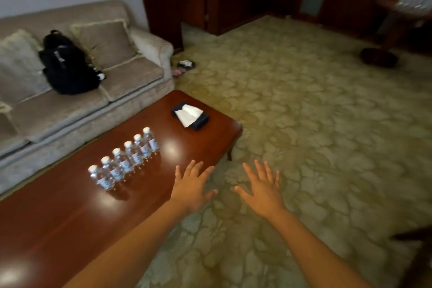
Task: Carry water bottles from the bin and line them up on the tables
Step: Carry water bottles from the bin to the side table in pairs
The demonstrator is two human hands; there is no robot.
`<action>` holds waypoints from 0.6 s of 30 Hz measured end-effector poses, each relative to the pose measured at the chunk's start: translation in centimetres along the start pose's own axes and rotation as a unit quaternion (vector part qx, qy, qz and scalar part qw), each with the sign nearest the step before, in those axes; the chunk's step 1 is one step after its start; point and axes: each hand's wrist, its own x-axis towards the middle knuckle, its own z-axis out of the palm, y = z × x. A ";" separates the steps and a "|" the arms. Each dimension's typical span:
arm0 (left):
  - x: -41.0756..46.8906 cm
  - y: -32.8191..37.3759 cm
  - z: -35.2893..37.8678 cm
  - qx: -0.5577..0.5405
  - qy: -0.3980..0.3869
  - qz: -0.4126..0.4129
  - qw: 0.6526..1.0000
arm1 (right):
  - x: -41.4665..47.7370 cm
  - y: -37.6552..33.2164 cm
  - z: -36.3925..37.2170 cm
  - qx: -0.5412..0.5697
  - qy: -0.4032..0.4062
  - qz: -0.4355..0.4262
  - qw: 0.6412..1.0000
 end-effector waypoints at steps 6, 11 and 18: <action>1.6 11.0 1.8 0.029 -0.005 0.064 0.997 | -5.9 9.7 -3.9 -0.005 0.030 0.082 0.996; 1.9 21.7 3.6 0.034 -0.008 0.118 0.992 | -12.3 18.6 -7.3 -0.002 0.061 0.148 0.987; 1.1 36.0 5.8 0.021 -0.011 0.205 0.978 | -21.5 29.4 -10.7 0.010 0.092 0.222 0.971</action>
